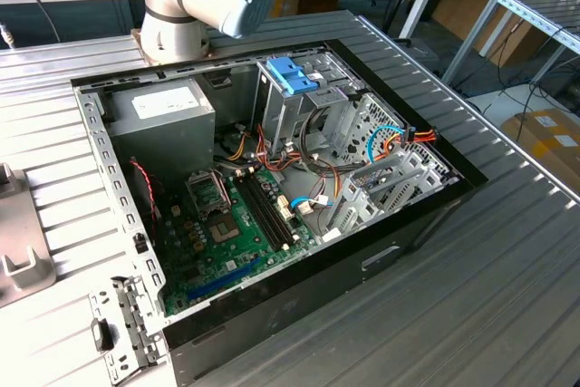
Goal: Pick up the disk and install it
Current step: 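Pick up the disk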
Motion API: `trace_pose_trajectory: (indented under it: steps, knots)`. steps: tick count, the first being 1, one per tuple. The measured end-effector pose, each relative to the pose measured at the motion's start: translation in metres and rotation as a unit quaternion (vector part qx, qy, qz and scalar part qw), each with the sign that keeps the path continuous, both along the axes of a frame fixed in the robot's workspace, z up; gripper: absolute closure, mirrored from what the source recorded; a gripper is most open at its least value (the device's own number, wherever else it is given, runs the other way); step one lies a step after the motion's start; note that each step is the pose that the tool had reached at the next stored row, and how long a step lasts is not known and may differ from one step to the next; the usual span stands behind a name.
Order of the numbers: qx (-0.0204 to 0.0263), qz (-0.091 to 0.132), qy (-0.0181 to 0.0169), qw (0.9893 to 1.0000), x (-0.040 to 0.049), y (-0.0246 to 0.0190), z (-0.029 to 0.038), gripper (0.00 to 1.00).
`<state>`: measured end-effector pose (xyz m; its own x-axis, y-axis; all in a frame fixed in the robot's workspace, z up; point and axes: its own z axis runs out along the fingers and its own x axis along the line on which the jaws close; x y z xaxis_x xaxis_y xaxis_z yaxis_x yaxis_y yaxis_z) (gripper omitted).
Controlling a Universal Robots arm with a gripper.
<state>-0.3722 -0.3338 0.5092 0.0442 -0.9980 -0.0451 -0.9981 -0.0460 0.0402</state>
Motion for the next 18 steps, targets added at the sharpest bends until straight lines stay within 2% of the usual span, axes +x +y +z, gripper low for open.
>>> trace_pose_trajectory:
  steps: [18]
  knots:
    - [0.0000,0.000,0.0000,1.0000,0.0096,0.0000,0.0000,0.63]
